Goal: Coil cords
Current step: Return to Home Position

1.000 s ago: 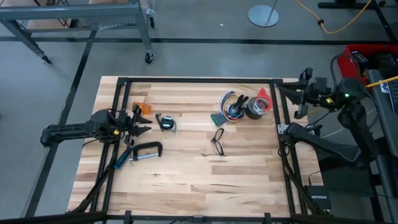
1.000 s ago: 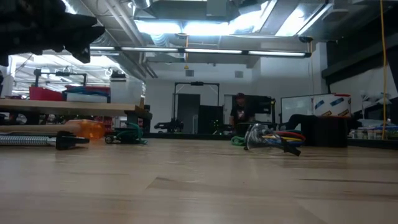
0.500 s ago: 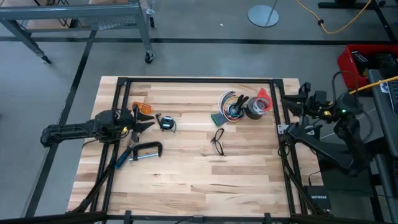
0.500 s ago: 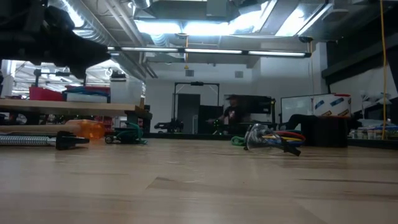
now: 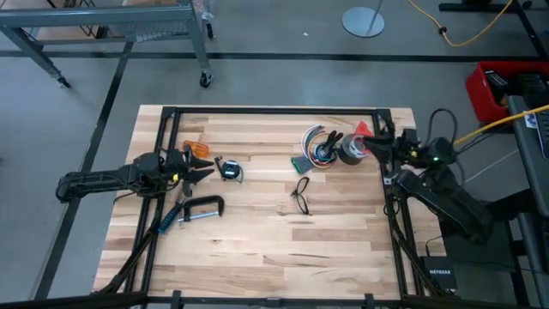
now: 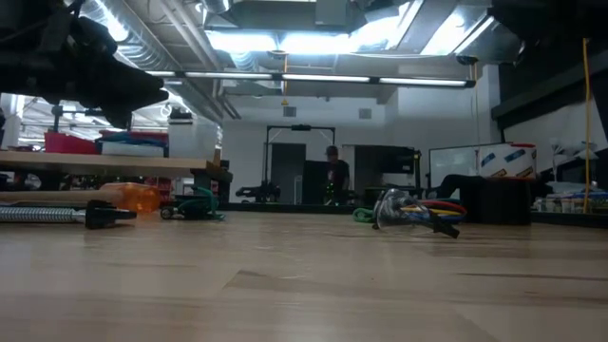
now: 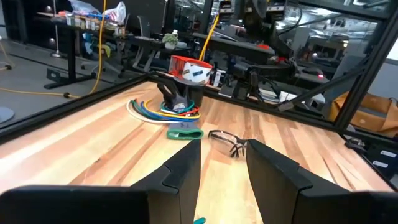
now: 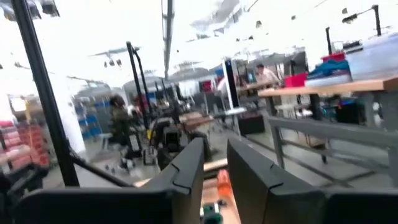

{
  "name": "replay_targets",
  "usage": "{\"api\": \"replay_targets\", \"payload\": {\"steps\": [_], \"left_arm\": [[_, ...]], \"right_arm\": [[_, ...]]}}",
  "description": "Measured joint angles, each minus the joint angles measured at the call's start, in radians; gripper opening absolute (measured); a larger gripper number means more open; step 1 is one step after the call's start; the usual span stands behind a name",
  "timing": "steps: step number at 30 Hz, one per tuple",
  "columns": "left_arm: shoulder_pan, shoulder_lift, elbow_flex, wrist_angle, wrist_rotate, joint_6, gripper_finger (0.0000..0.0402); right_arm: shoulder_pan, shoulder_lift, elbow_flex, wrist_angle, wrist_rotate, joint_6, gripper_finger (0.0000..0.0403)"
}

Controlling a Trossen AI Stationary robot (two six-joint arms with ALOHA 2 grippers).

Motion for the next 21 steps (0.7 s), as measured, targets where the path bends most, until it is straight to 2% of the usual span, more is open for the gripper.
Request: {"api": "replay_targets", "payload": {"steps": [4,9,21], "left_arm": [[0.000,0.000,0.000,0.000,0.000,-0.008,0.0120],[0.000,0.000,0.000,0.000,0.000,-0.046,0.0120],[0.000,0.000,0.000,-0.001,0.000,-0.058,0.0120]], "right_arm": [[0.000,0.000,-0.140,0.202,0.033,0.056,0.0076],[0.001,0.000,-0.258,0.322,0.073,0.078,0.0076],[0.002,0.000,-0.330,0.273,0.085,0.024,0.0076]]}}
